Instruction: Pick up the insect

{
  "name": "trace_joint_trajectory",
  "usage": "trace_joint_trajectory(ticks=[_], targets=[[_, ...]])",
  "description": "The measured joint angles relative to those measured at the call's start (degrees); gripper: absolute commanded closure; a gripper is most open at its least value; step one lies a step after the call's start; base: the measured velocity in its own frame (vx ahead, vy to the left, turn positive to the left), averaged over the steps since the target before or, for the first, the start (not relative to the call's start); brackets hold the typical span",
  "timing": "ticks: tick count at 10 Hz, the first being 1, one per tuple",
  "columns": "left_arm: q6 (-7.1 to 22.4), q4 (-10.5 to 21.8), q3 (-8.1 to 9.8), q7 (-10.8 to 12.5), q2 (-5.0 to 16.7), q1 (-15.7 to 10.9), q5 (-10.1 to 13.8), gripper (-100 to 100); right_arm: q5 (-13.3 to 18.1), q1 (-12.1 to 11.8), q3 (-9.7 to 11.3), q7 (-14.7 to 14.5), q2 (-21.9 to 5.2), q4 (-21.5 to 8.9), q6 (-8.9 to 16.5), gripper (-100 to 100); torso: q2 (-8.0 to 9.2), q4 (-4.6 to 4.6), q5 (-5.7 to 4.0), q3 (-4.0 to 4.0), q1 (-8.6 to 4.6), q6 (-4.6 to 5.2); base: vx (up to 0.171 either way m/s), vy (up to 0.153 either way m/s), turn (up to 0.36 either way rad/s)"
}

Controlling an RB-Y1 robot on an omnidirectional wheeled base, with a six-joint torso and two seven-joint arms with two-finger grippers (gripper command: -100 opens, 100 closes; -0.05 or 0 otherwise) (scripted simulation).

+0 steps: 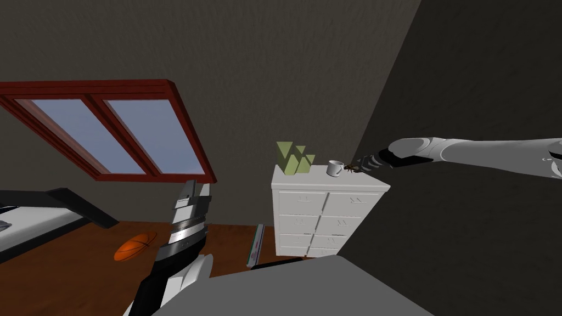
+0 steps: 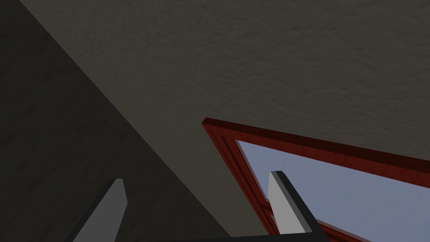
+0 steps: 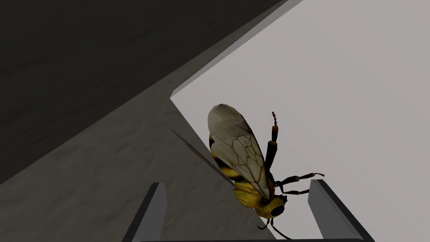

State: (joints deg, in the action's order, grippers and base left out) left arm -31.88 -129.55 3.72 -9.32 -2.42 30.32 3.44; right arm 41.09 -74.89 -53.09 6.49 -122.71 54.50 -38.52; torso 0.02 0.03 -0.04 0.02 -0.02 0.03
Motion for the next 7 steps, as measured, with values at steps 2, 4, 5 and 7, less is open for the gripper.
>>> trace_joint_trajectory(ticks=[2,4,5,7], targets=[[0.0,0.0,0.00,0.0,0.0,0.0,0.0,0,-1.1,1.4,3.3,-0.6,0.0,0.3,0.5,-100,0.01,0.00,-0.02,0.00,-0.02,0.03,0.001,0.000,0.021],[0.0,0.0,0.00,0.0,0.0,0.0,0.0,0,-3.7,3.7,6.8,-1.9,-0.4,0.0,1.0,-100,-0.01,-0.01,-0.01,-0.01,-0.01,0.02,0.001,-0.001,0.018],[0.0,0.0,0.00,0.0,0.0,0.0,0.0,0,-4.6,3.5,8.0,-2.3,-0.6,-0.1,1.3,-100,0.00,0.00,-0.02,0.00,-0.02,0.03,0.002,0.001,0.044],[0.0,0.0,0.00,0.0,0.0,0.0,0.0,0,-6.8,6.4,11.6,-3.3,-0.6,0.1,1.9,-100,0.00,0.00,-0.01,0.00,-0.01,0.02,0.002,-0.001,0.018]])
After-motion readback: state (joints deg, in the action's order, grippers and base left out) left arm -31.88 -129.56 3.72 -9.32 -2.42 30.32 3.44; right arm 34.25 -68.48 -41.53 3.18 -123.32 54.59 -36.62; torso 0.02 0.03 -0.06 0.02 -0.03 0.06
